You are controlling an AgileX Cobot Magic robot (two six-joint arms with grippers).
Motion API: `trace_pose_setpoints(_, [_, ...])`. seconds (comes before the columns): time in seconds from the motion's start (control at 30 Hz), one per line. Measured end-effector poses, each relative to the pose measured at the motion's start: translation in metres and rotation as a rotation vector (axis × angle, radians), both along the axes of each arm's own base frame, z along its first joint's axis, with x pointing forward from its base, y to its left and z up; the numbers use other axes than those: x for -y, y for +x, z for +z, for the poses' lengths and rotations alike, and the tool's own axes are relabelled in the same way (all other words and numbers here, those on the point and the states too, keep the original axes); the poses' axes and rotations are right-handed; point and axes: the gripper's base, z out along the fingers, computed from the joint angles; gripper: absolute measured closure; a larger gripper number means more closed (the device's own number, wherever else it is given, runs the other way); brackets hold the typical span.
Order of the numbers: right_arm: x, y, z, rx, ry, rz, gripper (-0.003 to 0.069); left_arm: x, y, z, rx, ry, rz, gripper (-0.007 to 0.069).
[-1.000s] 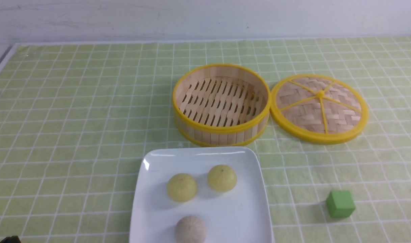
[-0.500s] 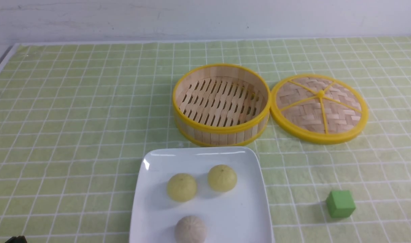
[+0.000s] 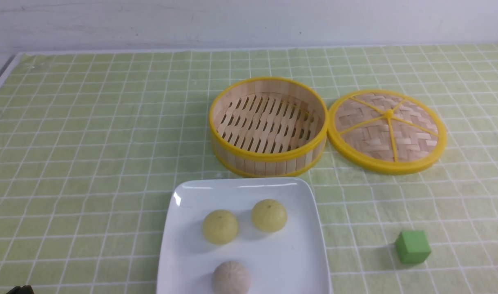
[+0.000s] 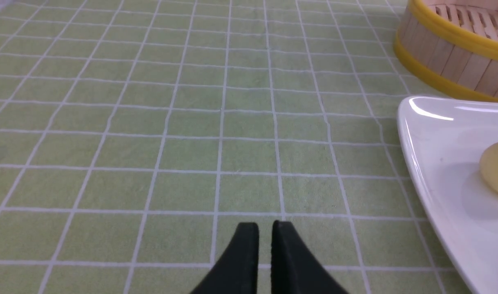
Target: Put the steamed buns into the plate on the green tablecloth.
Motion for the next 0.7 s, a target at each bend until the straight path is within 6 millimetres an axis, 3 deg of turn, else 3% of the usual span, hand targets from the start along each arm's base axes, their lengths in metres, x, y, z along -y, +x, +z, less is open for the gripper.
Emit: trace_pose_setpoints(0.7, [0.0, 0.0, 0.0, 0.0, 0.0, 0.0, 0.0508, 0.0, 0.0, 0.0, 0.0, 0.001, 0.0, 0.0526])
